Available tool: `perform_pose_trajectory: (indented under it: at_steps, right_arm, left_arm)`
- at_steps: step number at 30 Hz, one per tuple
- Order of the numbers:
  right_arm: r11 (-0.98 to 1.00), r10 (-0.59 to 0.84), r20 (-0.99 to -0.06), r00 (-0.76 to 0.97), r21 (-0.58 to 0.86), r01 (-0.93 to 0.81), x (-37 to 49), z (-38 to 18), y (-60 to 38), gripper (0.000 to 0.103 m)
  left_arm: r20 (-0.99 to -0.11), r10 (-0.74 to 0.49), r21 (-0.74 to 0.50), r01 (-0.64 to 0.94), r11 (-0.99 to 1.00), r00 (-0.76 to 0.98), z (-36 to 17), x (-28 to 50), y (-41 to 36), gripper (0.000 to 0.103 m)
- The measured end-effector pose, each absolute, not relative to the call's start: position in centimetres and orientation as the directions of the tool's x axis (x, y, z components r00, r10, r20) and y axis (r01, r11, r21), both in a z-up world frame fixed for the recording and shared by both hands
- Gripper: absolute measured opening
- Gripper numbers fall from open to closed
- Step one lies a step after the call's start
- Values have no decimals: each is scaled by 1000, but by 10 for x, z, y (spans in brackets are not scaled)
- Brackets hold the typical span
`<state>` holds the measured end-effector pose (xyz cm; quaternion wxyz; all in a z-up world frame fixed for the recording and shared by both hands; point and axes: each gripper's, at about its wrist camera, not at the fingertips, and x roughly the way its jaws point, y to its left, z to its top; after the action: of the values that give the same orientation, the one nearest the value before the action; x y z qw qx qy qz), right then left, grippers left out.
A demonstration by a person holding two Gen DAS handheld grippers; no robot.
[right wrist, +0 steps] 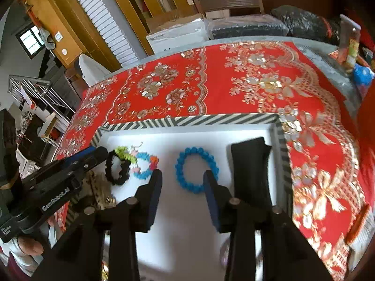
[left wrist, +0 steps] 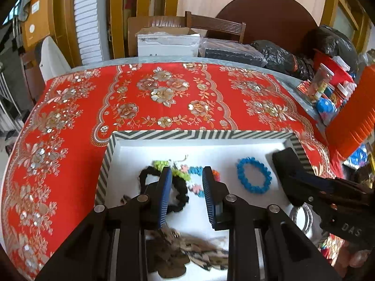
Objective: Organize jewelry
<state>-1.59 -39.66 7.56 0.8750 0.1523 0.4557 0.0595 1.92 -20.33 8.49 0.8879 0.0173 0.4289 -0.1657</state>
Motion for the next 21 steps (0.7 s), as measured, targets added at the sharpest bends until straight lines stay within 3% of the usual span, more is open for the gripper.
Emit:
perform_pose_trajectory:
  at_steps: [21]
  right_arm:
    - [967,194,-771,606,253,11,-135,84,-391,47]
  left_arm:
    - [-715,-214,4,309,951,666,99,-78,-200,19]
